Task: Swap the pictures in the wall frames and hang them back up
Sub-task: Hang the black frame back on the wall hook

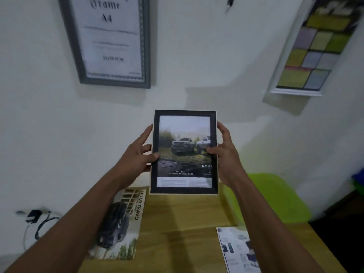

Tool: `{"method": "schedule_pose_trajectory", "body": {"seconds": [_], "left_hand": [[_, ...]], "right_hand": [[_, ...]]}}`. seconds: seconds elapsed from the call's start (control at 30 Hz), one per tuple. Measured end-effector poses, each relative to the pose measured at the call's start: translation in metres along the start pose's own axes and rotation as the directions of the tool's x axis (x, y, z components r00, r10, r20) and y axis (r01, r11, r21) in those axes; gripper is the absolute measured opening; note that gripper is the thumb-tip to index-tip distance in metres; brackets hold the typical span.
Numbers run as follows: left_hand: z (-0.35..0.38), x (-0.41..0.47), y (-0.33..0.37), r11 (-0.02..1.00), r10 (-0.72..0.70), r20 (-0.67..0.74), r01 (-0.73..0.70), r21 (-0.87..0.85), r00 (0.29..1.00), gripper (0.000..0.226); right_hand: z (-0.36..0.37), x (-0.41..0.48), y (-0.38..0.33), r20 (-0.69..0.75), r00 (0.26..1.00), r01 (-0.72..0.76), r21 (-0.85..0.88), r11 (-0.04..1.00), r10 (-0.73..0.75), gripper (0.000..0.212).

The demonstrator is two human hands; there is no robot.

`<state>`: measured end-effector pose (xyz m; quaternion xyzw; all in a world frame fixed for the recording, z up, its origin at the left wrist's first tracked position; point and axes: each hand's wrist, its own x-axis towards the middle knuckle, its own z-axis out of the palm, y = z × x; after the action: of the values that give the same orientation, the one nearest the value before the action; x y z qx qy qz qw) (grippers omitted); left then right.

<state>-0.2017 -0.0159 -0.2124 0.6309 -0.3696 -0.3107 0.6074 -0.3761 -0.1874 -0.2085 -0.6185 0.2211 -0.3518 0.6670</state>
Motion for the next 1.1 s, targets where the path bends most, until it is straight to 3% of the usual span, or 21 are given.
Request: {"method": "schedule_pose_trajectory", "body": {"seconds": [0.1,0.23,0.37,0.53,0.87,1.1], "left_hand": [[-0.009,0.015,0.034,0.996,0.09,0.006,-0.09,0.026,0.996,0.081],[-0.012,0.038,0.076,0.973,0.215,-0.026,-0.211,0.095,0.976,0.083],[-0.008,0.061,0.113,0.938,0.32,-0.012,-0.315,0.146,0.947,0.09],[0.009,0.091,0.157,0.864,0.454,-0.006,-0.438,0.247,0.891,0.092],[0.037,0.165,0.201,0.782,0.566,-0.083,-0.502,0.37,0.82,0.092],[0.056,0.202,0.211,0.763,0.583,-0.08,-0.511,0.396,0.809,0.092]], "right_hand": [[0.003,0.014,-0.032,0.078,0.994,0.078,0.035,0.996,-0.08,0.087],[-0.002,0.034,-0.069,0.153,0.969,0.208,-0.079,0.975,-0.195,0.086],[-0.007,0.057,-0.108,0.165,0.947,0.301,-0.171,0.938,-0.274,0.087],[-0.018,0.091,-0.141,0.168,0.913,0.396,-0.155,0.905,-0.371,0.085],[-0.045,0.164,-0.182,0.092,0.878,0.479,-0.175,0.86,-0.47,0.086],[-0.059,0.198,-0.193,0.043,0.863,0.499,-0.237,0.834,-0.504,0.086]]}}
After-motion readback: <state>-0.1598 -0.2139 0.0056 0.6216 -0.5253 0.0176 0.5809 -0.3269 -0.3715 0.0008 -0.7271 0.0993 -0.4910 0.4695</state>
